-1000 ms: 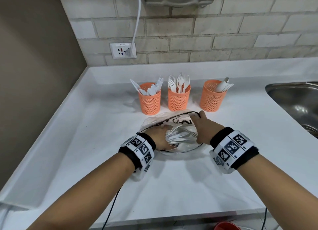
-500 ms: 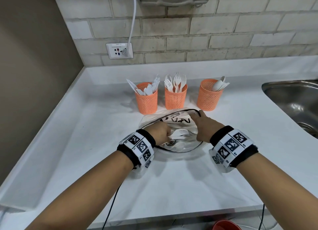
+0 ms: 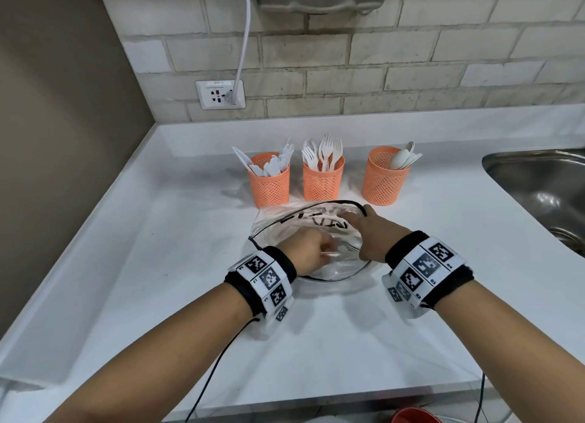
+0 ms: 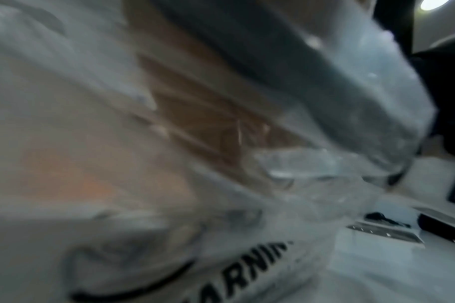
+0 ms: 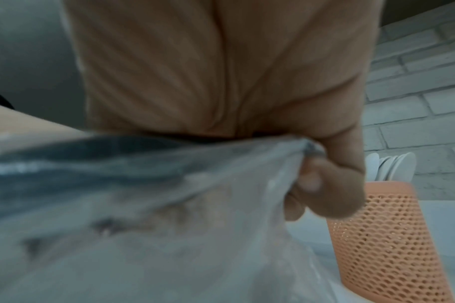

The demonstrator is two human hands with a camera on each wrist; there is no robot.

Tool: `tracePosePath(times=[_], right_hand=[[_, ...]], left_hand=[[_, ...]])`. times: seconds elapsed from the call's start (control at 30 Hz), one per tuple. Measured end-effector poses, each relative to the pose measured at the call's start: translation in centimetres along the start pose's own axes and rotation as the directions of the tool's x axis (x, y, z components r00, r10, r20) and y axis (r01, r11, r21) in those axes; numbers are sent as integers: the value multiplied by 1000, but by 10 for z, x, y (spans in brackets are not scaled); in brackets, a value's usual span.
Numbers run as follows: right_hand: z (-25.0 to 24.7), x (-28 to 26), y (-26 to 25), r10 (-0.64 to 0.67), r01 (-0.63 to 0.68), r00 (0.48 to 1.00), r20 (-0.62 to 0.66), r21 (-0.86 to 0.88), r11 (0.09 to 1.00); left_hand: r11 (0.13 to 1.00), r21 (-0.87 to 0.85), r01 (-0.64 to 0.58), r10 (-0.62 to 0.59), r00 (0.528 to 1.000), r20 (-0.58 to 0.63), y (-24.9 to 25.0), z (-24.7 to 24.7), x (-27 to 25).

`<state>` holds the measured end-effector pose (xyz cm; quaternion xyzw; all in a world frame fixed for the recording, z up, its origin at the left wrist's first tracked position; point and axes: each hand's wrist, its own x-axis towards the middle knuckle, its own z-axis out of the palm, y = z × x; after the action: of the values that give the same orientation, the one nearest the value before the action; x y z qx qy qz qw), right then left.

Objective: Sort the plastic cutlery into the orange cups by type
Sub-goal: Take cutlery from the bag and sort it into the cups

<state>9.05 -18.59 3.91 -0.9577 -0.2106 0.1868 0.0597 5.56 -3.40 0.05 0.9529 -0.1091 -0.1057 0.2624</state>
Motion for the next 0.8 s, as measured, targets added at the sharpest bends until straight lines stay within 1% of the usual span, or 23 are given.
tracePosePath(times=[0.07, 0.23, 0.33, 0.4, 0.5, 0.6, 0.67, 0.77, 0.8], right_hand=[[1, 0, 0, 10, -10, 1000, 5, -12, 1000], [2, 1, 1, 53, -53, 999, -2, -5, 999], [4, 2, 0, 50, -50, 999, 7, 10, 999], [5, 3, -1, 42, -42, 999, 4, 18, 999], [3, 2, -3, 10, -11, 1000, 20, 36, 999], [2, 1, -4, -14, 14, 999, 50, 2, 1000], [3, 2, -4, -2, 4, 998, 60, -42, 999], [6, 2, -5, 43, -38, 997, 59, -78, 996], [7, 2, -5, 58, -53, 997, 56, -83, 995]], left_hand=[[998, 58, 28, -30, 999, 38, -2, 6, 0], [994, 87, 64, -70, 996, 59, -11, -3, -6], [990, 125, 63, -76, 992, 102, -15, -9, -8], [992, 107, 72, -86, 987, 134, -15, -11, -6], [992, 60, 114, -120, 988, 97, -17, -10, 3], [983, 83, 163, -167, 985, 46, -21, -2, 14], [973, 130, 191, -198, 979, 42, -22, 3, 20], [945, 255, 206, -241, 964, 114, -17, 1, 26], [935, 298, 192, -239, 962, 134, -15, -1, 27]])
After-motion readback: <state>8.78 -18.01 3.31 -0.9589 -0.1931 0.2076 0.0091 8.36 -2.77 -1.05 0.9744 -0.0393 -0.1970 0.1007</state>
